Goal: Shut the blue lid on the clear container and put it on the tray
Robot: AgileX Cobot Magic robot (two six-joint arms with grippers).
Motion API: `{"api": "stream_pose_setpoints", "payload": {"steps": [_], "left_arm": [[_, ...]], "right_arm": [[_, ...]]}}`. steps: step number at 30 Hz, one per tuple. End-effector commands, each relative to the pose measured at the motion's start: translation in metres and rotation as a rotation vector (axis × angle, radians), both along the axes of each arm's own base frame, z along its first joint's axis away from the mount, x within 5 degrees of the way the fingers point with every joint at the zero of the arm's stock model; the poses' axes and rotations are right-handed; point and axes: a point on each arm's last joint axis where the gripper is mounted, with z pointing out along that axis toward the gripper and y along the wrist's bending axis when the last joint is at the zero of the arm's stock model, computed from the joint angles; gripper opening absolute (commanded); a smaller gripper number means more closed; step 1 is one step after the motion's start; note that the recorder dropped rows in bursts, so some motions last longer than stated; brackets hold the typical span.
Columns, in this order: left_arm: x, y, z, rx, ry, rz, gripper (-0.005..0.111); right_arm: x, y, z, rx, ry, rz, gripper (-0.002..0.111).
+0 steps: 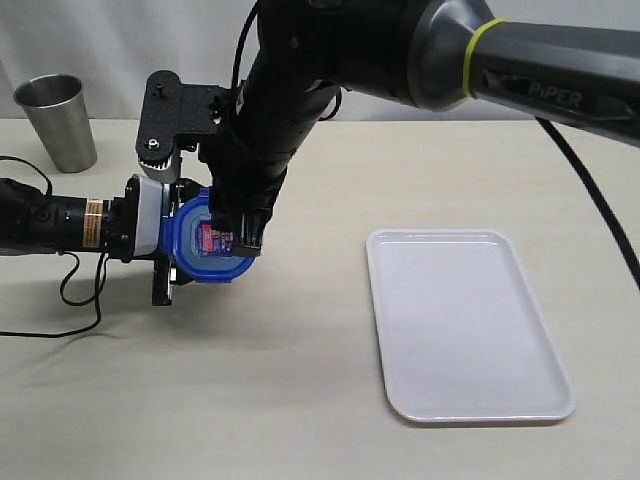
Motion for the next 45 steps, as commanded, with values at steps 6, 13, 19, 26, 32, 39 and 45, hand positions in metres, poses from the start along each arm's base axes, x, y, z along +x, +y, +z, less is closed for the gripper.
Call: {"api": "stream_pose_setpoints", "payload": {"steps": [6,13,19,26,32,39,45], "left_arm": [[0.001,-0.004,0.005,-0.093,0.148,0.060,0.000],[0.002,-0.004,0.006,-0.119,0.224,0.093,0.000],[0.003,-0.004,0.007,-0.154,0.334,0.136,0.000],[0.007,-0.002,0.005,-0.194,0.492,0.238,0.000],[0.012,0.001,-0.001,-0.154,0.544,0.339,0.000],[0.014,0.002,-0.001,-0.175,0.577,0.371,0.000],[0.016,0.005,-0.006,-0.123,0.575,0.414,0.000]], "right_arm": [[0.002,0.004,-0.050,-0.087,0.150,0.003,0.032],[0.006,0.002,-0.045,-0.083,0.095,-0.033,0.023],[0.020,-0.003,-0.014,-0.003,-0.109,-0.186,0.023],[0.022,-0.004,0.039,0.292,-0.206,-0.366,0.023],[0.021,-0.012,0.058,0.487,-0.086,-0.632,0.041],[0.020,-0.005,0.037,0.470,0.083,-0.722,0.048],[0.025,0.006,0.050,0.472,0.157,-0.732,0.048]]}}
